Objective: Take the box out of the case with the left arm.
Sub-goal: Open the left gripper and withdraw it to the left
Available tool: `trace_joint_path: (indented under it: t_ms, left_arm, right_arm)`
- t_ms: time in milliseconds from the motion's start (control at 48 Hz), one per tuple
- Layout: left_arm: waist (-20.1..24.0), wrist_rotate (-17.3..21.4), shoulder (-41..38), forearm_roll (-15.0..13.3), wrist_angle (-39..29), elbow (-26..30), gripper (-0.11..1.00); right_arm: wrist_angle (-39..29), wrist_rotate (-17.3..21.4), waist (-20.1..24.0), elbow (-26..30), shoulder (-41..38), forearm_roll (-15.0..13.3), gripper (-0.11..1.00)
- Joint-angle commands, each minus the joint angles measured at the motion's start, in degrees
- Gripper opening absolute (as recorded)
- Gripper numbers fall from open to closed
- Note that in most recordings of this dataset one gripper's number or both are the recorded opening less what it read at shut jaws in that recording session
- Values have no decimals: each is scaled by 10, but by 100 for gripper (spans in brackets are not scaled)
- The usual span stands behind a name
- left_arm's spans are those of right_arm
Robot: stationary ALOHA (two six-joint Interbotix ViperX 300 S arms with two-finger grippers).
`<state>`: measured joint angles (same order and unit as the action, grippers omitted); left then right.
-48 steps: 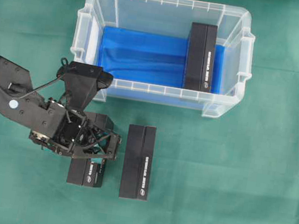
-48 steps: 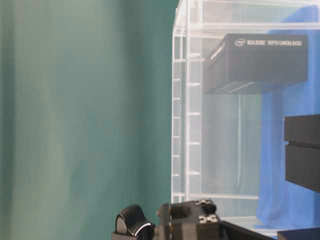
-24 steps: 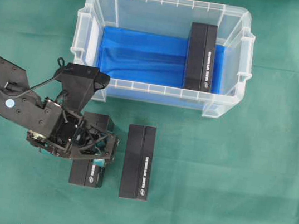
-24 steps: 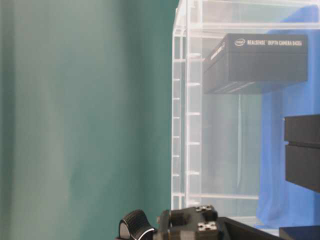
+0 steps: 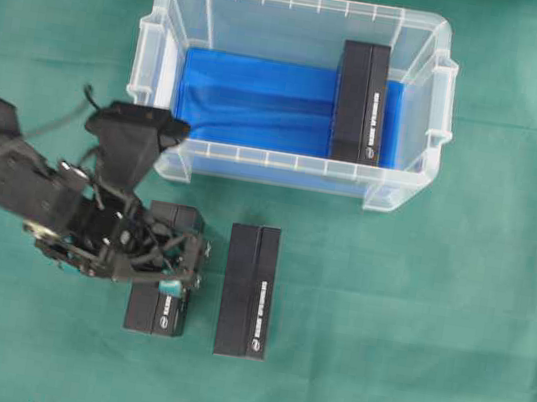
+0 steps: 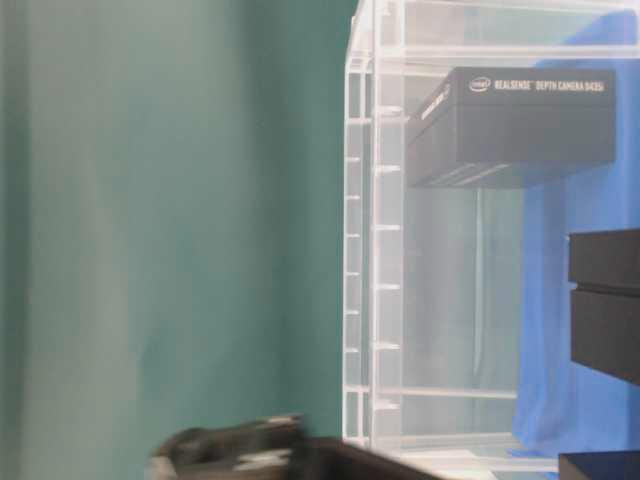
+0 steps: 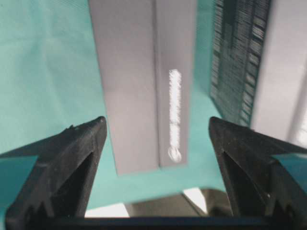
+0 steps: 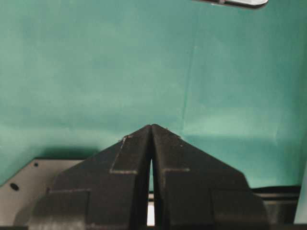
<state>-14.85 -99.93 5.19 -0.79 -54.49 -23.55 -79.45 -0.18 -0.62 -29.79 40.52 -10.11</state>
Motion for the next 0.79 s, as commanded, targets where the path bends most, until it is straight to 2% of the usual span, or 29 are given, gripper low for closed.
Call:
trace_joint_path:
  t_ms: [0, 312, 500, 771]
  left_arm:
    - [4, 1, 34, 4, -23, 27, 97]
    - [24, 2, 91, 8, -128, 100, 97]
    - [31, 18, 87, 17, -142, 132, 97]
    - [31, 25, 88, 17, -156, 131, 97]
  right_arm:
    - [2, 0, 0, 7, -1, -1, 0]
    - [3, 0, 0, 7, -2, -2, 0]
    - [3, 1, 0, 7, -2, -1, 0]
    - [3, 2, 0, 7, -2, -1, 0]
